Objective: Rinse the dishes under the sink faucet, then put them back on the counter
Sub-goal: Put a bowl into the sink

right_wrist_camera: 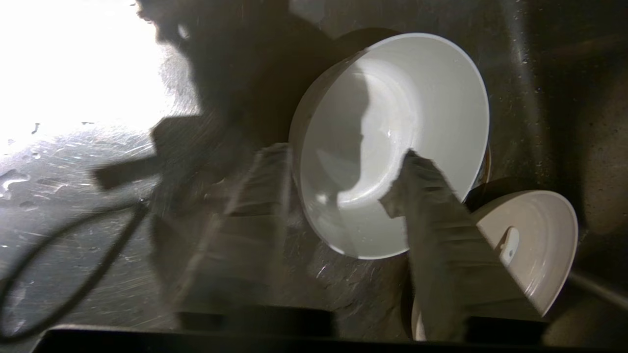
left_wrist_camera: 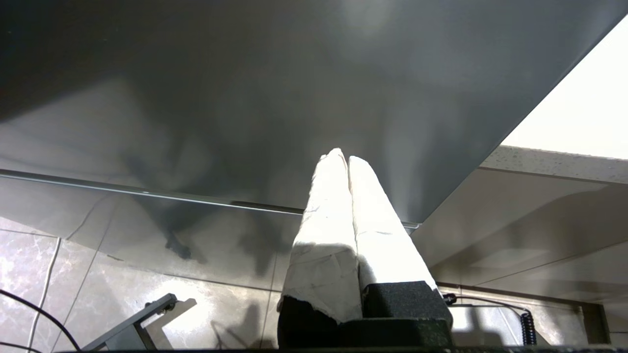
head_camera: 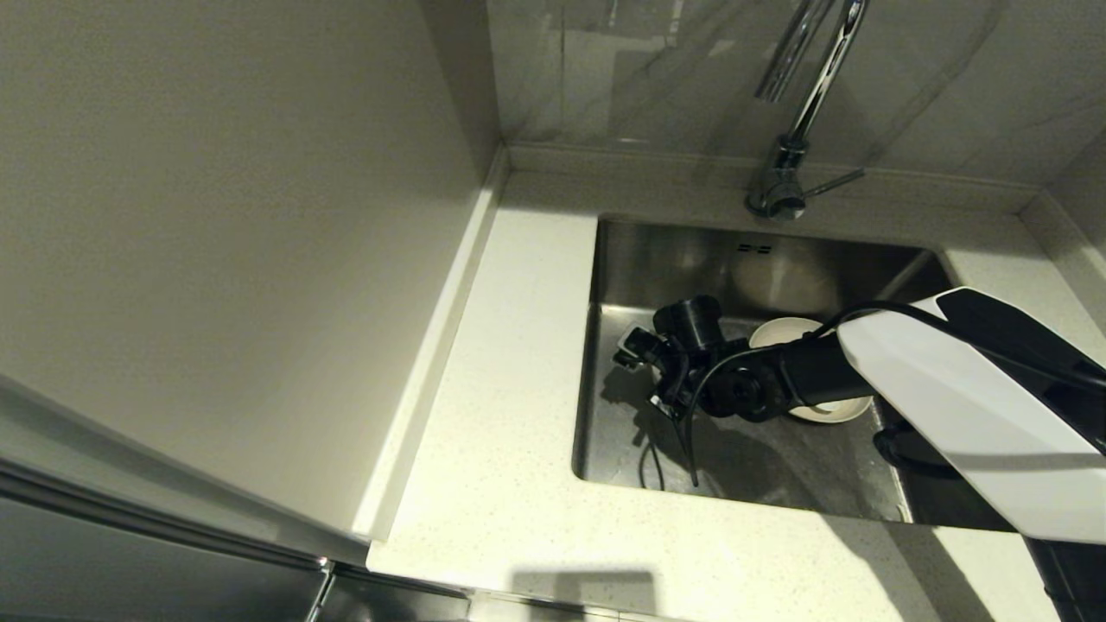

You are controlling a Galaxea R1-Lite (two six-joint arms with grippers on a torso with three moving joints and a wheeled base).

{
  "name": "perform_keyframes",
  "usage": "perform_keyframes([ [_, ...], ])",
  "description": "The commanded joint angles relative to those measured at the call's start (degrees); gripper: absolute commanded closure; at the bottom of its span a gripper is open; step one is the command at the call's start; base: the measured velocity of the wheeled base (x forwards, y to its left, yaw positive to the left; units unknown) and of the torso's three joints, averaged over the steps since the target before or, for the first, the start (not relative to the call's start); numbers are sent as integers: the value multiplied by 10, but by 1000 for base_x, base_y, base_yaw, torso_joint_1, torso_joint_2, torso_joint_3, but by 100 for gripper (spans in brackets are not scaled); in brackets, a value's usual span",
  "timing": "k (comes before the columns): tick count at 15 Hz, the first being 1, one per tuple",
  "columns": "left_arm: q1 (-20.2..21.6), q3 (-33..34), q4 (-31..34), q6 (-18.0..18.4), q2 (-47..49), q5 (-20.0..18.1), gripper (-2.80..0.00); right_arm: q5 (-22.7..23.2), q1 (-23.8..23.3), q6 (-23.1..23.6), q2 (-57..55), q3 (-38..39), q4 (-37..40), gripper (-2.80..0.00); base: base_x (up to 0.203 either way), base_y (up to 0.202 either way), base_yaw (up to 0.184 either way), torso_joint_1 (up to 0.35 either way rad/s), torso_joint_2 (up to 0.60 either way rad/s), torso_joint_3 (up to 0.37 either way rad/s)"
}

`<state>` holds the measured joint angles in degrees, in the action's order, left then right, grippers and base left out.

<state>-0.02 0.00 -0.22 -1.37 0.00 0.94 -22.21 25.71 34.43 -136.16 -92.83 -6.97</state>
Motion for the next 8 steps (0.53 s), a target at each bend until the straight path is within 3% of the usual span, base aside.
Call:
perform_keyframes([
  [1, 0, 0, 0, 0, -2, 0, 0, -1, 1, 0, 10, 2, -1, -280, 0, 0, 0, 0, 0, 0],
  [4, 0, 0, 0, 0, -2, 0, 0, -1, 1, -12, 44, 0, -1, -280, 0, 0, 0, 0, 0, 0],
  [8, 0, 0, 0, 0, -2, 0, 0, 0, 3, -73, 158, 28, 54, -280, 0, 0, 0, 0, 0, 0],
])
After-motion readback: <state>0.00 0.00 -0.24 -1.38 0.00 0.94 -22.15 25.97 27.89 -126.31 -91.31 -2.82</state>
